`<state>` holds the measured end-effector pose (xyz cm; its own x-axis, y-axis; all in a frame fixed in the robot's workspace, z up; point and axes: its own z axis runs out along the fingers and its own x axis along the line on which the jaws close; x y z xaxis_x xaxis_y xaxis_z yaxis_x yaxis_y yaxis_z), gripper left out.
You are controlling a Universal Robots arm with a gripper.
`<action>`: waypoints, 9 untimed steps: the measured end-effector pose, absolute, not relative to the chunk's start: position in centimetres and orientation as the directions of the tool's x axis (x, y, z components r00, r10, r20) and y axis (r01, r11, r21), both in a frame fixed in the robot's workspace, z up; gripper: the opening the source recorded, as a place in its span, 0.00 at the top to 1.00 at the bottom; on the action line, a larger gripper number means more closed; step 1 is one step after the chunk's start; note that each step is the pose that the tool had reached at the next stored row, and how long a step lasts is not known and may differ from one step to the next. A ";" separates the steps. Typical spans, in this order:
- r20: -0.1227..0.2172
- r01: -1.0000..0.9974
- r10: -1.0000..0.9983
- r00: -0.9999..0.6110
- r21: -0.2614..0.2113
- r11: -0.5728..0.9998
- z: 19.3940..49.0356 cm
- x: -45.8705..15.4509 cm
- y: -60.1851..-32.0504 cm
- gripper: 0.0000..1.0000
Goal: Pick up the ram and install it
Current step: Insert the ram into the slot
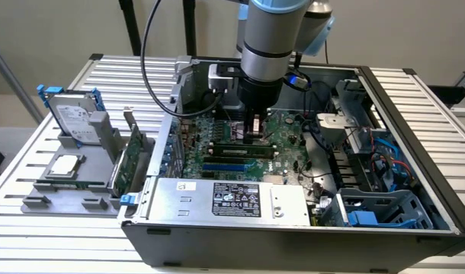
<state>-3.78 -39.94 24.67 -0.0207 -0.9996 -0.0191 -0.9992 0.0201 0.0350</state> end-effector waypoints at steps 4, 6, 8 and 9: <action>-0.019 -0.999 -1.000 -0.021 0.035 0.020 24.7 -3.8 -39.9 1.00; -0.019 -0.999 -1.000 -0.021 0.034 0.020 24.7 -3.8 -39.9 1.00; -0.019 -0.999 -1.000 -0.021 0.033 0.020 24.5 -4.0 -39.9 1.00; -0.019 -0.999 -1.000 -0.021 0.033 0.020 24.4 -4.0 -39.9 1.00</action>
